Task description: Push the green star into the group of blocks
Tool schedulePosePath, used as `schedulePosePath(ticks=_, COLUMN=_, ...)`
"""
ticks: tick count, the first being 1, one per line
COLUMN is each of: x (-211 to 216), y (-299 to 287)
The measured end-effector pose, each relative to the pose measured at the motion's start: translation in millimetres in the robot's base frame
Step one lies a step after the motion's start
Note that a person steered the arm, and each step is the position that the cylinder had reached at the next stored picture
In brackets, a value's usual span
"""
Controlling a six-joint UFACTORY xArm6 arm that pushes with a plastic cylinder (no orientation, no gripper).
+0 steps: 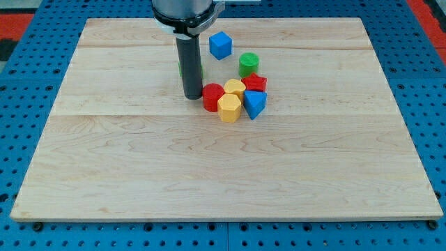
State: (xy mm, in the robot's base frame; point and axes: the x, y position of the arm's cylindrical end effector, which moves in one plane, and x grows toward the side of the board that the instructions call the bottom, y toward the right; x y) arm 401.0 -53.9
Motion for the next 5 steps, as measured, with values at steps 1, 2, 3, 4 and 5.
schedulePosePath(ticks=1, x=0, y=-50)
schedulePosePath(ticks=2, x=-29, y=-123)
schedulePosePath(ticks=3, x=-84, y=-140)
schedulePosePath(ticks=4, x=-100, y=-92)
schedulePosePath(ticks=5, x=-100, y=-47)
